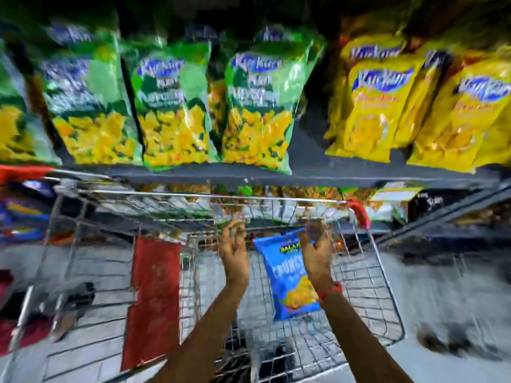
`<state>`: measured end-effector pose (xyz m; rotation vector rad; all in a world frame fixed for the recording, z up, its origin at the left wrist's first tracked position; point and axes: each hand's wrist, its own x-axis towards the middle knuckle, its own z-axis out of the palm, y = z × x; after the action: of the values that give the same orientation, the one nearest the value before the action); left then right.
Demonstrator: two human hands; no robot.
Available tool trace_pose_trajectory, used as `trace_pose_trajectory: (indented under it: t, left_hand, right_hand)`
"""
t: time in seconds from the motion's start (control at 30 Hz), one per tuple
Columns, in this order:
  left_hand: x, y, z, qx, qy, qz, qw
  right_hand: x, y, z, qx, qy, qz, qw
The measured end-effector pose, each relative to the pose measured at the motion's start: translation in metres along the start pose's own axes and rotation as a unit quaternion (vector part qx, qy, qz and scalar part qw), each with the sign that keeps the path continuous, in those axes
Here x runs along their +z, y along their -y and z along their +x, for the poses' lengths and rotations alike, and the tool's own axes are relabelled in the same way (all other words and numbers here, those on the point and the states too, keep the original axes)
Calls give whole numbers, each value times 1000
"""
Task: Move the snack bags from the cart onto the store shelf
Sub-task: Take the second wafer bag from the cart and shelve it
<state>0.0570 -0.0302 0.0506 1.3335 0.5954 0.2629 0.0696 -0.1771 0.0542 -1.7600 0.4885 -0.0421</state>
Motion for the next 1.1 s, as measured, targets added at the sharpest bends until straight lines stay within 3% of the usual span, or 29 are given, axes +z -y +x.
trace_pose_trajectory:
  t: [0.1, 0.17, 0.3, 0.4, 0.5, 0.8, 0.93, 1.1]
  left_hand:
    - [-13, 71, -2, -283, 3, 44, 958]
    - [-11, 113, 0, -399, 41, 87, 912]
    - [7, 171, -5, -419, 87, 99, 898]
    - [22, 196, -9, -441, 101, 77, 888]
    - [27, 202, -11, -404, 70, 73, 909]
    - [20, 131, -37, -293, 138, 37, 945]
    - [20, 85, -46, -200, 75, 34, 976]
    - [24, 6, -62, -86, 87, 4, 992]
  right_hand:
    - [-13, -79, 25, 111, 74, -105, 985]
    - [-22, -123, 40, 179, 119, -144, 966]
    - [-38, -177, 60, 263, 128, -118, 949]
    - [-43, -203, 67, 315, 95, -33, 944]
    - [-45, -208, 64, 298, 92, -31, 950]
    - [-55, -141, 34, 263, 129, 46, 955]
    - [-59, -96, 18, 199, 114, 85, 969]
    - [-73, -9, -6, 90, 102, 162, 977]
